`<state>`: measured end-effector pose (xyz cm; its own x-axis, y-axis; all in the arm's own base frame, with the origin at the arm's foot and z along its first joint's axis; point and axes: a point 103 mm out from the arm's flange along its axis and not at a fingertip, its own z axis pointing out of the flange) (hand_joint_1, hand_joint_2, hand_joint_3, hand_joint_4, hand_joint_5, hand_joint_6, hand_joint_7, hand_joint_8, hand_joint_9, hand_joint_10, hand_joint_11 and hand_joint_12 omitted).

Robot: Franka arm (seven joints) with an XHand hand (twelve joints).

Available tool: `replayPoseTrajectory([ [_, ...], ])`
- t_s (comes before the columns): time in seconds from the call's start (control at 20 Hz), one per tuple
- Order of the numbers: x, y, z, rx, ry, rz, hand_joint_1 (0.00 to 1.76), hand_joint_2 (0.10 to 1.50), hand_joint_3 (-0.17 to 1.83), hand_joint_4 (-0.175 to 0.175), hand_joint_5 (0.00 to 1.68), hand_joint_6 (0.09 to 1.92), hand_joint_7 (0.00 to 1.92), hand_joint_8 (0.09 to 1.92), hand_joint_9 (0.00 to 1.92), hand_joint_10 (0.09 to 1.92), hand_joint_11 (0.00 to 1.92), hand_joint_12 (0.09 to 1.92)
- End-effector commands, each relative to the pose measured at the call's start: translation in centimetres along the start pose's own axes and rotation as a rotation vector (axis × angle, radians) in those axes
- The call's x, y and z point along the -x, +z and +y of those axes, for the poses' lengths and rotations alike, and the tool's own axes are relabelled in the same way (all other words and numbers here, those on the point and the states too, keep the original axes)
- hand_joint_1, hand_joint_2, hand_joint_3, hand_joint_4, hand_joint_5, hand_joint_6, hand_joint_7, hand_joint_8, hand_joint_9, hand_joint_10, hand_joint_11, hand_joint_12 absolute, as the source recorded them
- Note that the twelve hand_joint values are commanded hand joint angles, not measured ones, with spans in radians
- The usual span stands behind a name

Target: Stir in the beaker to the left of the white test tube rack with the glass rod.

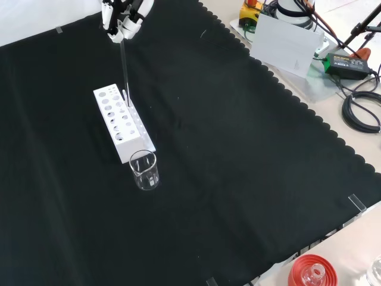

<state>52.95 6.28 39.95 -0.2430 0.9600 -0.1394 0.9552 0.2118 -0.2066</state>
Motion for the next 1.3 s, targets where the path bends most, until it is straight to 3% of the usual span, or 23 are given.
replayPoseTrajectory([
  [0.05,-1.3,-0.6,0.6,0.001,-0.04,-0.01,1.2,1.13,-0.17,-0.175,1.14,0.78,1.61,0.83,1.85,0.49,1.7,0.82],
  [0.5,-5.1,-1.9,2.6,0.002,-0.1,-0.028,1.2,1.12,-0.17,-0.175,1.14,0.78,1.61,0.83,1.85,0.48,1.7,0.82],
  [1.3,-9.4,-1.8,4.3,0.016,-0.206,-0.043,1.2,1.12,-0.17,-0.175,1.14,0.78,1.61,0.83,1.85,0.47,1.7,0.82],
])
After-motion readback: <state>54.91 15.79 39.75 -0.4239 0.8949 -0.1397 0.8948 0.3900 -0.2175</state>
